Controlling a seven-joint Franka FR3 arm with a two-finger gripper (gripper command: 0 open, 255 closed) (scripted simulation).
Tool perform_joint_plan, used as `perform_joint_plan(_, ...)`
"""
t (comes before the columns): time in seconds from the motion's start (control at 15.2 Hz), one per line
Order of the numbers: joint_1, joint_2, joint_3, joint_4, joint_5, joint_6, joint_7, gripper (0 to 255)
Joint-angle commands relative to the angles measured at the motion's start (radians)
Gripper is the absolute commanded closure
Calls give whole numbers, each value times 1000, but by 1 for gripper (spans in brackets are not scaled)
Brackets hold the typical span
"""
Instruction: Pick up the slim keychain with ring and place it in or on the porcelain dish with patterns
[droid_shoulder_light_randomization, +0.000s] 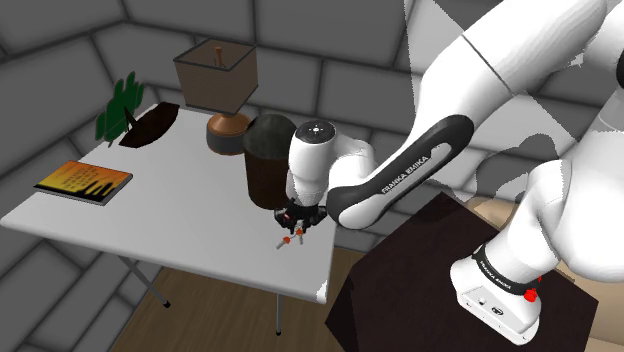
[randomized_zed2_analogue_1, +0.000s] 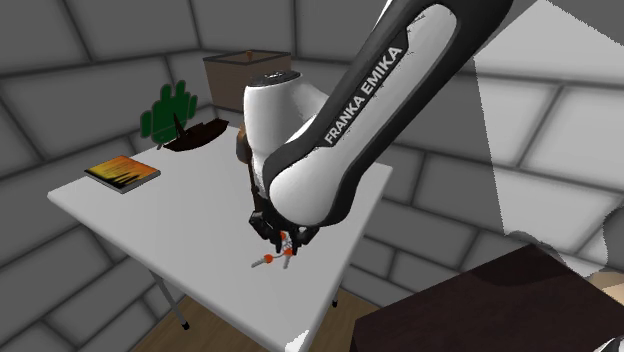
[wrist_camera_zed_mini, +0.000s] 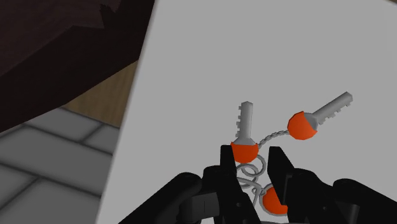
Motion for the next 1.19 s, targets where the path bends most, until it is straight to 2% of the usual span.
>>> perform_joint_plan(0.0, -2, -24, 4, -3, 8, -22, -5, 255)
perform_joint_plan(0.86, -9, -165, 19, 17, 55, -180, -44, 255)
perform_joint_plan(1.12, -66, -149, -24, 41, 66, -184, -153, 255)
